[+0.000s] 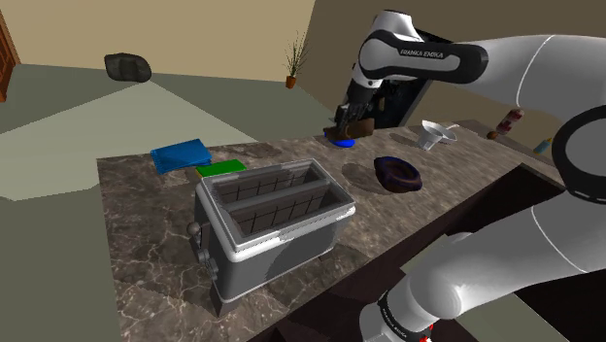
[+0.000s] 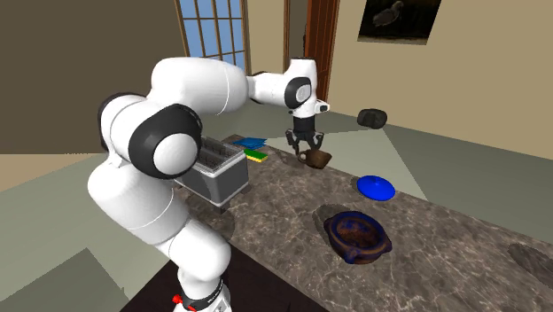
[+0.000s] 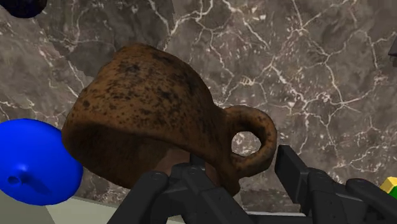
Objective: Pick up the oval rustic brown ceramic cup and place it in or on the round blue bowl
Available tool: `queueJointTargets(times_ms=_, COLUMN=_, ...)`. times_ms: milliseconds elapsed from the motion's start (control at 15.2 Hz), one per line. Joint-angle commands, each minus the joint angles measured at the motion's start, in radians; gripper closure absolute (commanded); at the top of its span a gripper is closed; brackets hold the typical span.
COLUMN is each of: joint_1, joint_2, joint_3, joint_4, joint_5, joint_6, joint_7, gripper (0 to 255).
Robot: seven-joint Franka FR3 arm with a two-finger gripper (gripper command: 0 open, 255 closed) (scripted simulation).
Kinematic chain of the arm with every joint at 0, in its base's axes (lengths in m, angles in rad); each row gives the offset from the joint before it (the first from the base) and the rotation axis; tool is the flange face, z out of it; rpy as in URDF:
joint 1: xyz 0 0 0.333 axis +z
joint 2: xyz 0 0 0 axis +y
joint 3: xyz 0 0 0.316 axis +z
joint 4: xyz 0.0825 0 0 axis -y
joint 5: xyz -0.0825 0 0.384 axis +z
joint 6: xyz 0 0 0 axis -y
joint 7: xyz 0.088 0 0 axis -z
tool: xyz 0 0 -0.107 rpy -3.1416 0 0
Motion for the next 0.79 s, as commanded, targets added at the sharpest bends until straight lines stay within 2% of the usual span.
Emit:
queueJointTargets(times_ms=0, joint_1=-0.02, joint_2=-0.036, joint_3=-0.029, joint_4=-0.034, joint_5=-0.011, joint_6=0.002, joint_7=-0.045, gripper=255)
queueJointTargets(times_ms=726, joint_1=-0.124, joint_2=-0.15, joint_3=-0.2, joint_4=-0.108, joint_5=-0.081, joint_6=-0.01, joint_7=-0.287, gripper=255)
